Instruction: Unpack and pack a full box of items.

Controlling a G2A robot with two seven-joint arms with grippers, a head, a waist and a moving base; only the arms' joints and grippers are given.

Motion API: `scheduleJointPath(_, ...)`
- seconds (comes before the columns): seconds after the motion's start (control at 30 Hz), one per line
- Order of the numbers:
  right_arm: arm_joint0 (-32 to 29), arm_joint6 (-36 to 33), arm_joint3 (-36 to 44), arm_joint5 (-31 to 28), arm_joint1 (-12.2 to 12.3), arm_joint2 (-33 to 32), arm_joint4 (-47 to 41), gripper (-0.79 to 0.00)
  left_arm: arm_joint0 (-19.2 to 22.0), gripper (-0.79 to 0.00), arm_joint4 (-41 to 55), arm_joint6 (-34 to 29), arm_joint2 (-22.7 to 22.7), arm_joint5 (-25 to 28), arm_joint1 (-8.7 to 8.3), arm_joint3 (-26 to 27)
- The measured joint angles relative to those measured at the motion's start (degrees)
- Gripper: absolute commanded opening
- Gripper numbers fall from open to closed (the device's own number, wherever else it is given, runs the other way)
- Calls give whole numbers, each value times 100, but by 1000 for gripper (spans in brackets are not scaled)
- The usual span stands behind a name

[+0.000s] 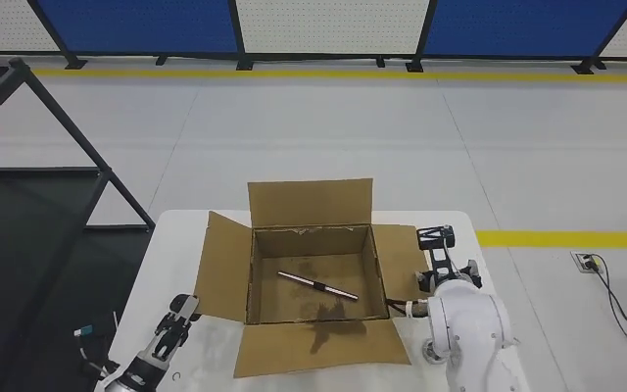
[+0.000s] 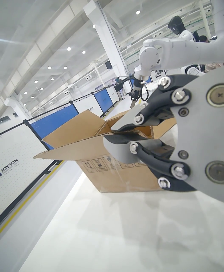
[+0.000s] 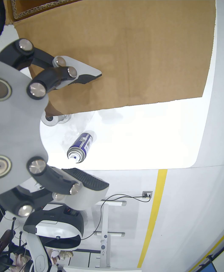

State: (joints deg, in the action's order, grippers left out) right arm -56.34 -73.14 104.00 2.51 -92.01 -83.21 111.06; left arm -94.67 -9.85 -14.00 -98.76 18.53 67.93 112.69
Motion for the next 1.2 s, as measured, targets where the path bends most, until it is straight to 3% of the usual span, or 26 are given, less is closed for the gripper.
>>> scheduleJointPath(0.07,-54,139,135,47,-1,-37,-116,0,2,-453,-3,9,5,-13,1,3)
scheduleJointPath(0.13,-168,305,368,127,-2,-66,-204,0,2,-9,-3,10,6,-14,1,3)
scheduleJointPath(0.63,-334,433,691,321,-13,12,-181,0,4,0,45,72,-8,-85,7,47)
scheduleJointPath(0.77,-476,673,720,84,-1,-43,-474,0,4,0,45,72,-8,-85,7,47)
scheduleJointPath(1.2,-1985,966,2283,-539,144,-1740,-2060,0,4,0,45,72,-8,-85,7,47)
